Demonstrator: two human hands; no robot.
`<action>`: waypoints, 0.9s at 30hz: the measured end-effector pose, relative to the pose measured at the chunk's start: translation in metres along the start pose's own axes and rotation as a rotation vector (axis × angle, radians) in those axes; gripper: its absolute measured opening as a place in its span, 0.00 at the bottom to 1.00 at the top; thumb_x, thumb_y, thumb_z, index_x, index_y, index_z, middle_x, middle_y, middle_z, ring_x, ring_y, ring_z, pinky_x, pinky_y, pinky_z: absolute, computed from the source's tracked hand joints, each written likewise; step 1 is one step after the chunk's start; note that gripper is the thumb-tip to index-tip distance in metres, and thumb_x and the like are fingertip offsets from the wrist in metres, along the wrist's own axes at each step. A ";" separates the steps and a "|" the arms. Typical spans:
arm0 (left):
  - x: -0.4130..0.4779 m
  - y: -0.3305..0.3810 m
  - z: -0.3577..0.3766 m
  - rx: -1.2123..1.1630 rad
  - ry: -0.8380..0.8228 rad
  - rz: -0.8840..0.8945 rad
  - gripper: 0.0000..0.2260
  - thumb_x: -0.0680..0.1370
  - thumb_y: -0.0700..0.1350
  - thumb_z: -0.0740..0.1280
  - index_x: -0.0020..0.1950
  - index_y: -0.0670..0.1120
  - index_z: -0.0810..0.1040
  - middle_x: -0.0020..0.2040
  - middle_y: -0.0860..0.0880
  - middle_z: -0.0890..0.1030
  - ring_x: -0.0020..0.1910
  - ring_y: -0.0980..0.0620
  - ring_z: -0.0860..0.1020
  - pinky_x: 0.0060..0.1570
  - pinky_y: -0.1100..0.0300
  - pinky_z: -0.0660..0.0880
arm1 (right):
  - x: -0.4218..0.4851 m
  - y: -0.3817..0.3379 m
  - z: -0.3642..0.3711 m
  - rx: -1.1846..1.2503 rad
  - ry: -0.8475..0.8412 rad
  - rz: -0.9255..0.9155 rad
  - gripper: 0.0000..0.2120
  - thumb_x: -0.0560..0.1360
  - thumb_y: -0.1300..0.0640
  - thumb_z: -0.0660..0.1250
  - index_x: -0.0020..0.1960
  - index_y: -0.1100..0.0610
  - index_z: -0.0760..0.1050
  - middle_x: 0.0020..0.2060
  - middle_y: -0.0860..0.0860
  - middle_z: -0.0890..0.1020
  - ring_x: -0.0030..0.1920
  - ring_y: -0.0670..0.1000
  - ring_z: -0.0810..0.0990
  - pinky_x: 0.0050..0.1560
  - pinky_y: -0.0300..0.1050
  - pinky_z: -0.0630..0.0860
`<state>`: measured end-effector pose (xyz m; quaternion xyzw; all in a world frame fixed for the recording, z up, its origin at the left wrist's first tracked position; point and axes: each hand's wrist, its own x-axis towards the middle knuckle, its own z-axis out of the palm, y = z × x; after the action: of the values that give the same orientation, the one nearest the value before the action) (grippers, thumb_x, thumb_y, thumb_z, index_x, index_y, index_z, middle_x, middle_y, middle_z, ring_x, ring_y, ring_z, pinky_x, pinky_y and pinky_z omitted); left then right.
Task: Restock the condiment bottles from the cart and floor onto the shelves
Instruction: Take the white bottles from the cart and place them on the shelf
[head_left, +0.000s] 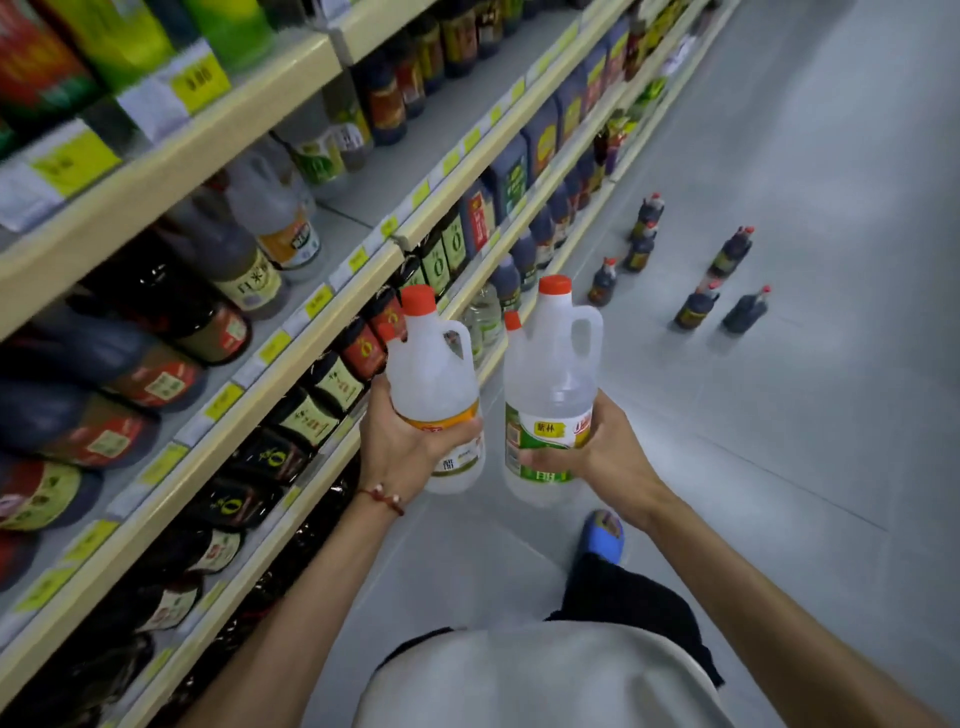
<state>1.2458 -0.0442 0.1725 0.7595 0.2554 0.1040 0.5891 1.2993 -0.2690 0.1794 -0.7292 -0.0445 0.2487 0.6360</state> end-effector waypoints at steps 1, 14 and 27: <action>0.008 0.007 0.012 0.017 0.030 -0.012 0.45 0.51 0.58 0.83 0.65 0.51 0.72 0.58 0.53 0.81 0.56 0.54 0.82 0.55 0.50 0.82 | 0.015 -0.005 -0.013 -0.012 -0.028 -0.009 0.32 0.62 0.65 0.85 0.61 0.50 0.76 0.50 0.42 0.88 0.50 0.45 0.87 0.45 0.36 0.82; 0.096 0.068 0.116 0.047 0.448 -0.173 0.43 0.52 0.59 0.83 0.64 0.53 0.75 0.56 0.56 0.83 0.56 0.55 0.82 0.56 0.49 0.82 | 0.203 -0.069 -0.127 -0.192 -0.373 -0.199 0.43 0.58 0.56 0.89 0.69 0.56 0.74 0.57 0.50 0.86 0.56 0.50 0.86 0.53 0.43 0.84; 0.219 0.088 0.121 0.270 0.661 -0.235 0.37 0.57 0.60 0.84 0.59 0.50 0.74 0.52 0.55 0.81 0.50 0.49 0.79 0.42 0.58 0.75 | 0.361 -0.122 -0.090 -0.219 -0.559 -0.257 0.42 0.60 0.68 0.86 0.70 0.54 0.73 0.58 0.48 0.85 0.57 0.46 0.85 0.54 0.40 0.83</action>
<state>1.5105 -0.0500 0.1901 0.7212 0.5286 0.2407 0.3774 1.6826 -0.1900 0.1909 -0.6850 -0.3356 0.3506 0.5433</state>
